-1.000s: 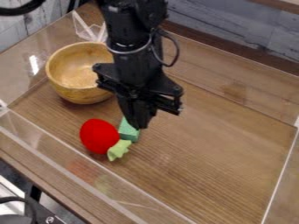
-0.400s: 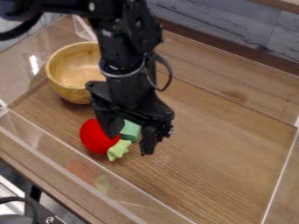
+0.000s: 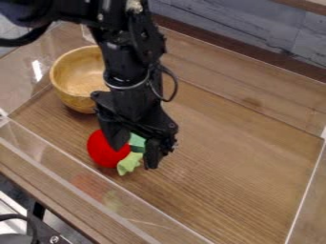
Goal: Move the red fruit to the right side of the table
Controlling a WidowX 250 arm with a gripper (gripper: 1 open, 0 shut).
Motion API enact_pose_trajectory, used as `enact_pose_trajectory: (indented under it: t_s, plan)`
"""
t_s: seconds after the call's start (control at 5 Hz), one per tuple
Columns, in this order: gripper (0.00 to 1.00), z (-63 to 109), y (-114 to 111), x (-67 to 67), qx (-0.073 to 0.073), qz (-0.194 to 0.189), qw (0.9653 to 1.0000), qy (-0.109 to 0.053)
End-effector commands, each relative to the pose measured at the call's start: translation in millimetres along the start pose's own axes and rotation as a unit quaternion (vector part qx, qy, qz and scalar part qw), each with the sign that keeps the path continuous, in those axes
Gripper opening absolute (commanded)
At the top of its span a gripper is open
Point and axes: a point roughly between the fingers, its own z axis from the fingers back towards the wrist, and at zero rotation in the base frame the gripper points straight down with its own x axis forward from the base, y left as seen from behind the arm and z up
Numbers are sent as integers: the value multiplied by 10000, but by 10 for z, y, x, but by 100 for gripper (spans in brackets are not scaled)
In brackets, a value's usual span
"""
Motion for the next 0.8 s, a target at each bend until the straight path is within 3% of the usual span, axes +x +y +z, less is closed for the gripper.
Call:
enact_pose_trajectory:
  t_s: [0.0, 0.6]
  plan:
    - [100, -18, -45, 31, 48, -164, 9999, 11]
    - [100, -204, 24, -28, 146, -25, 9998, 165]
